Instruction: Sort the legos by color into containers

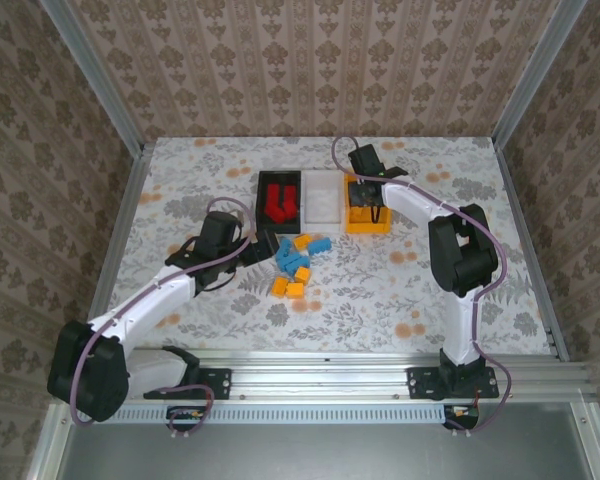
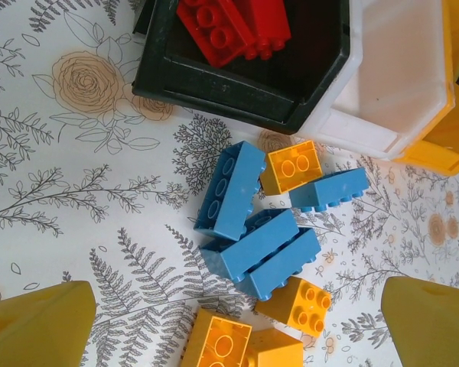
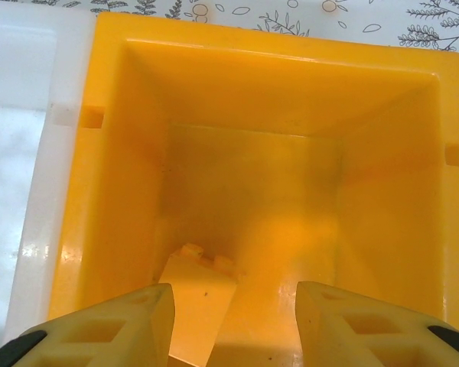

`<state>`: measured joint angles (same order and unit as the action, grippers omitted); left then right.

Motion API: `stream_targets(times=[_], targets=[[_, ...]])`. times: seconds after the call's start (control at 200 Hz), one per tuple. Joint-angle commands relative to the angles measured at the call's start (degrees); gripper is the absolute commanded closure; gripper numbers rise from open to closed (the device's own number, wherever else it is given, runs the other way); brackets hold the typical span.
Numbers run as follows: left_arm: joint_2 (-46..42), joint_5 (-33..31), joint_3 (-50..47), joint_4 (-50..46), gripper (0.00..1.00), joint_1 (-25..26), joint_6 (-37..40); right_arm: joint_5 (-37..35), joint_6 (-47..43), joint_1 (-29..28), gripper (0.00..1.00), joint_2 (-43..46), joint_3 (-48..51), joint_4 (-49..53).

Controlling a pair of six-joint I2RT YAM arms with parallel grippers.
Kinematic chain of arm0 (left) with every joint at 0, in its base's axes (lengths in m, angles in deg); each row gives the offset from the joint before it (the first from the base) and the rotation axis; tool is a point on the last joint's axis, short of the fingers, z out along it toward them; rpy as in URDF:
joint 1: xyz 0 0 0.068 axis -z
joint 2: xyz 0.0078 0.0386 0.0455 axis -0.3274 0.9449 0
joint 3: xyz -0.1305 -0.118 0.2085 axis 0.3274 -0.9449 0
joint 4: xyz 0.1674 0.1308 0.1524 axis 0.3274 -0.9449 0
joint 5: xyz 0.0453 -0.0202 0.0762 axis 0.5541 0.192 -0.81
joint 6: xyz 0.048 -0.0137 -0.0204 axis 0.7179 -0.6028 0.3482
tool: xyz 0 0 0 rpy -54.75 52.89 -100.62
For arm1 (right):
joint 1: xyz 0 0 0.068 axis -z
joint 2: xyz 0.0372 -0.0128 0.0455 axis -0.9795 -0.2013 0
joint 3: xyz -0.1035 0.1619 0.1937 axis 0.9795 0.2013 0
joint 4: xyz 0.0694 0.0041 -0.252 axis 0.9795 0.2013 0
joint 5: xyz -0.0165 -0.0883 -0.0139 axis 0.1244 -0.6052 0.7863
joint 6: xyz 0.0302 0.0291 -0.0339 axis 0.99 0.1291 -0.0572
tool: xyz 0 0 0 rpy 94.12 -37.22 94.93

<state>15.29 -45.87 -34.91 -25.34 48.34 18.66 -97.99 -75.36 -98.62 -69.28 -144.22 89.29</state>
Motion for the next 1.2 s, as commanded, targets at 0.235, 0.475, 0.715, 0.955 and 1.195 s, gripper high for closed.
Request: stream_targets(times=[0.235,0.475,0.715,0.955,1.195], targets=[[-0.1,-4.6,0.3,-1.6,0.03,-0.1,-0.3,-2.3,0.5,-11.8,0.53,18.0,12.9,-1.2],[-3.0,-6.6,-3.1,-3.4,0.04,-5.6,-4.1,1.4,5.8,-26.9,0.47,23.4,25.3,0.4],[-6.5,-6.2,-6.7,-1.0,0.05,-7.7,-7.1,4.8,16.9,-29.7,0.33,15.8,26.8,-7.2],[-6.6,-5.5,-6.8,-1.8,0.05,-7.9,-5.9,8.2,19.3,-28.5,0.27,9.0,21.8,-9.4],[-6.5,-5.2,-7.3,-1.0,0.05,-8.1,-5.6,8.0,17.9,-27.5,0.32,7.2,19.3,-5.6]])
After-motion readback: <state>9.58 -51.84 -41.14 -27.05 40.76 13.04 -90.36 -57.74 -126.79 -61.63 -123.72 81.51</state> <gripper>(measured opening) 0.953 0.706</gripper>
